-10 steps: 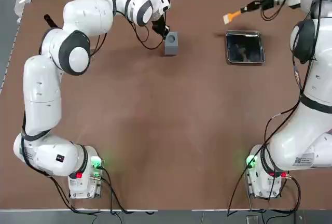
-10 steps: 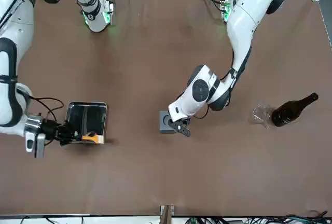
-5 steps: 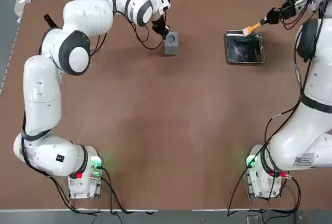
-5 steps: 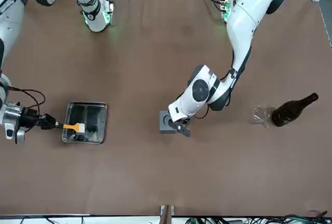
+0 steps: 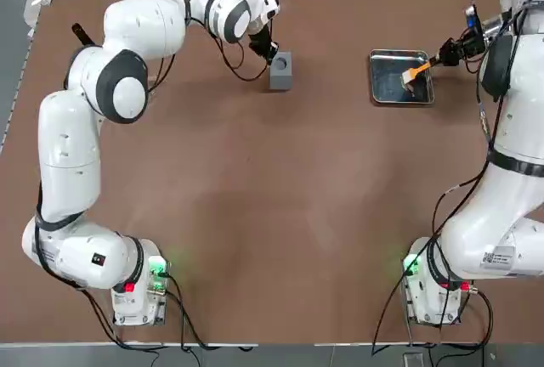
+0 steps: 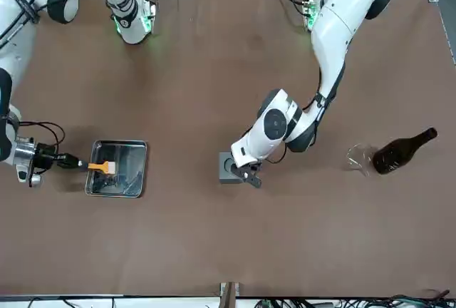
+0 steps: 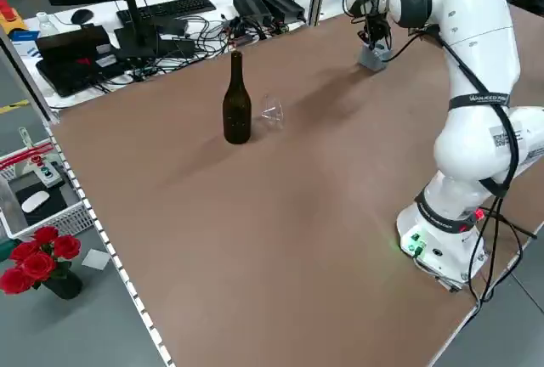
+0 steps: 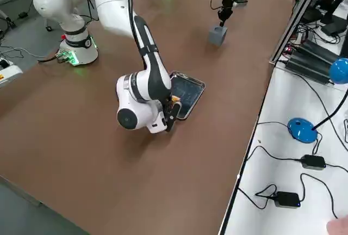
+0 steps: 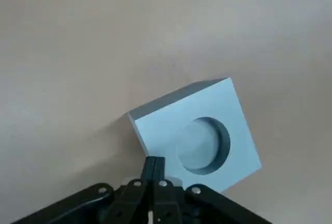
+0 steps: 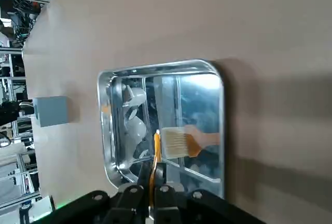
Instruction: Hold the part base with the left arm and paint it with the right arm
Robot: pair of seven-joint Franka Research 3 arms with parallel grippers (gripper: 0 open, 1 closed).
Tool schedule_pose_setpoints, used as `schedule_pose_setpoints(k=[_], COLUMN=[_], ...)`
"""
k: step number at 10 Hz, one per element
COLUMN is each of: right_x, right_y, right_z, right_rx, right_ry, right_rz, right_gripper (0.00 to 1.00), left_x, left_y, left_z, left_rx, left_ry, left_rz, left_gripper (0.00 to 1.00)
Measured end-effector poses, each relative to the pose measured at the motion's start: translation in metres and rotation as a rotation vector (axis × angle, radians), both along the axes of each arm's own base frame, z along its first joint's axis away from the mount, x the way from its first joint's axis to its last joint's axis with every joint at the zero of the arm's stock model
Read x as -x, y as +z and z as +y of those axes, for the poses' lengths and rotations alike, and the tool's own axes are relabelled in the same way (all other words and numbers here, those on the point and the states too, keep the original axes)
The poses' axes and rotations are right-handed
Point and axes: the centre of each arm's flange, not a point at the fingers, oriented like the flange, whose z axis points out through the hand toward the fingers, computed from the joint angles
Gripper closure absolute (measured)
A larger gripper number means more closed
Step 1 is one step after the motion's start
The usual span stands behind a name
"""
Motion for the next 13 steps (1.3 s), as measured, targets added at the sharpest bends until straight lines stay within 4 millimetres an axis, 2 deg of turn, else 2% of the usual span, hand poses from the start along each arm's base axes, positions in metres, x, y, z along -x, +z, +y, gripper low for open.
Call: schedule_pose_setpoints(k=[3, 8, 13], right_x=[0.004, 0.006, 0.001], right_y=[0.008, -0.016, -0.010], right_z=[-0.015, -0.017, -0.032], right_rx=[0.013, 0.024, 0.067], right_ry=[-0.020, -0.011, -0.007], right_rz=[0.004, 0.028, -0.003], right_gripper=[0.95, 0.95, 0.93], left_x=[0.000, 0.000, 0.000], left_y=[0.000, 0.000, 0.000], left_z=[0.000, 0.000, 0.000], left_rx=[-0.001, -0.002, -0.002], left_ry=[-0.002, -0.002, -0.002], left_rz=[-0.002, -0.002, -0.002], left_gripper=[0.99, 0.99, 0.99])
